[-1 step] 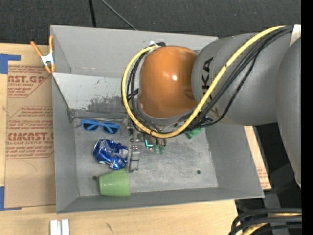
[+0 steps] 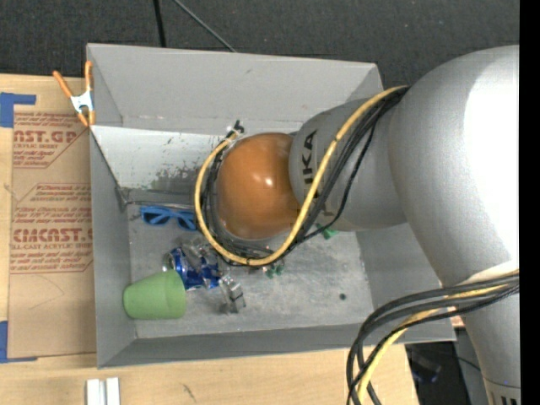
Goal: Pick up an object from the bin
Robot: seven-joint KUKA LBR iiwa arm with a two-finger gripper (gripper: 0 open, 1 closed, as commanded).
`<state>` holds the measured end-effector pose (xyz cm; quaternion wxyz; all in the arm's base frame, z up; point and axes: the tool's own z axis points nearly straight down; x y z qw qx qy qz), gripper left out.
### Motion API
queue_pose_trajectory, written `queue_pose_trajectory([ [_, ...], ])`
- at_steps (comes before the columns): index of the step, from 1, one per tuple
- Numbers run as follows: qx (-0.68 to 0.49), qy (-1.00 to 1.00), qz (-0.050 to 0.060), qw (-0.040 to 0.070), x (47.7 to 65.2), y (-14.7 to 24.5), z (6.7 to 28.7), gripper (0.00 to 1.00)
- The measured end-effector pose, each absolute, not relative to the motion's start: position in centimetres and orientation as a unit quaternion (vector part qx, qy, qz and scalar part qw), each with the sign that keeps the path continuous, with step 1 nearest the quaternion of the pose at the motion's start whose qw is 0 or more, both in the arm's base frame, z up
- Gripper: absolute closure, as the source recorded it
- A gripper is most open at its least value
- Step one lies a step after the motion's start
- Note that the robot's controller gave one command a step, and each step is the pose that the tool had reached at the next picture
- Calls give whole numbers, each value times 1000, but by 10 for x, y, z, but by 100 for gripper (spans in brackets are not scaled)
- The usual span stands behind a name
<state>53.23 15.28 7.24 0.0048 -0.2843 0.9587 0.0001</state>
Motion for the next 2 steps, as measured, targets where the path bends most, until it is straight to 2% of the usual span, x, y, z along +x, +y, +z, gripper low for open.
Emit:
queue_pose_trajectory([
  [1,-285,959,1,4,532,154,73,100],
  [2,-313,950,1,6,526,208,289,100],
])
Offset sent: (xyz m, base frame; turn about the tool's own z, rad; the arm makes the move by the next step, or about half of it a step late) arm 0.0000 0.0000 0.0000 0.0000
